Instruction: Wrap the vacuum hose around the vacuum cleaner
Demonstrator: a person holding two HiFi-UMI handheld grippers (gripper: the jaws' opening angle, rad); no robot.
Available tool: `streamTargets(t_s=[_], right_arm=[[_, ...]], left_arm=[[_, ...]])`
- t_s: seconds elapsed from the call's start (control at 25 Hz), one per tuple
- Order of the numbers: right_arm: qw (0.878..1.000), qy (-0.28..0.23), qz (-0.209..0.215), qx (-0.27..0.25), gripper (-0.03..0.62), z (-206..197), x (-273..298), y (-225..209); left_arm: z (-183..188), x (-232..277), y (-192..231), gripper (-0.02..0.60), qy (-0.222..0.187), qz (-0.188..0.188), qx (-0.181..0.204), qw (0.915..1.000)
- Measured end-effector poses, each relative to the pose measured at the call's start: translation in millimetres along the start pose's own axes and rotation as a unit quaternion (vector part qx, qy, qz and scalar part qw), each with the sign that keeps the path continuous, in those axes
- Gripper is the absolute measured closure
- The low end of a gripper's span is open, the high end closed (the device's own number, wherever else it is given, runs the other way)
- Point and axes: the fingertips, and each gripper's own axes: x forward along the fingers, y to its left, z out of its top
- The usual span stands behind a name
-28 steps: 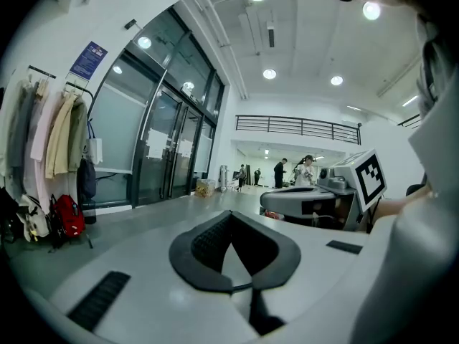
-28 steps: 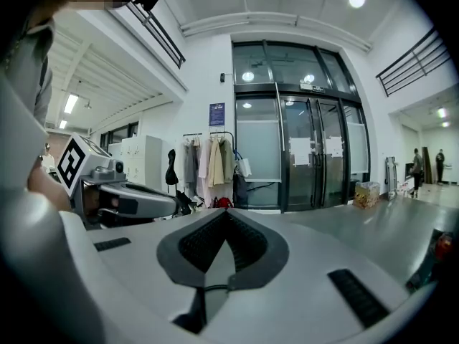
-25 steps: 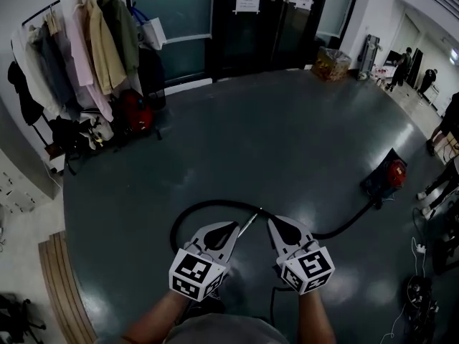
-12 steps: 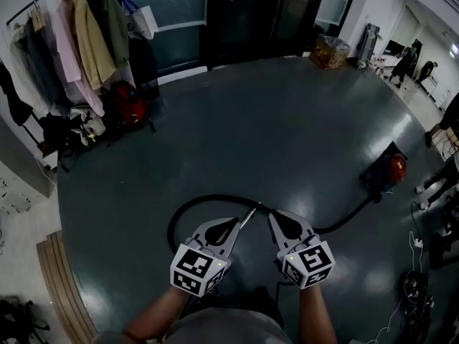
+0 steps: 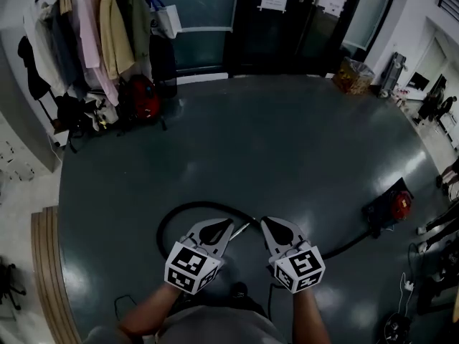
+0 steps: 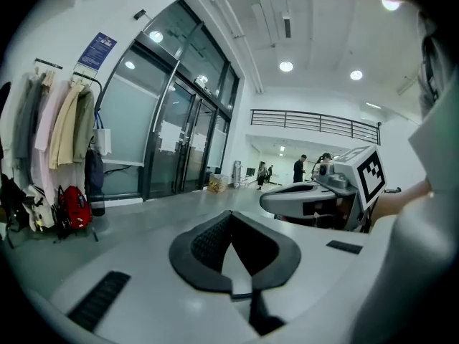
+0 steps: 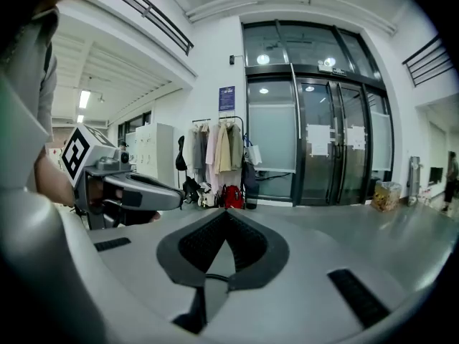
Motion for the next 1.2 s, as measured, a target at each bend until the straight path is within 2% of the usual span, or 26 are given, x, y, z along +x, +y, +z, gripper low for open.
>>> streamTargets(t_s=[0.32,0.52,0.68,0.88,1.08,1.2], right_arm=[[0.998,-0.007,0.063,-0.019,0.591,-7,-3,-39],[0.993,0.004,0.103,-0.063,0.591,-10,5,-43],[0.988,0.006,0.129,-0.088,0.591,-13,15,-35],[0.981,0.009,0.157,-0.115,0.591,-30,26,-28],[0.975,0.022,0.18,-0.128,0.591,-69,59,-24],[0.974,0.038,0.191,-0.118,0.591,-97,86,-24]], left_arm=[[7,25,-25,0.574,-0.003,0.059,0.01,0.9982],[16,28,-34,0.574,0.009,0.064,0.058,0.9962],[12,29,-26,0.574,0.026,0.067,0.074,0.9947],[-7,39,-19,0.574,0.036,0.033,0.061,0.9969],[-50,57,17,0.574,0.067,0.036,0.051,0.9958],[-81,73,46,0.574,0.088,0.031,0.027,0.9952]])
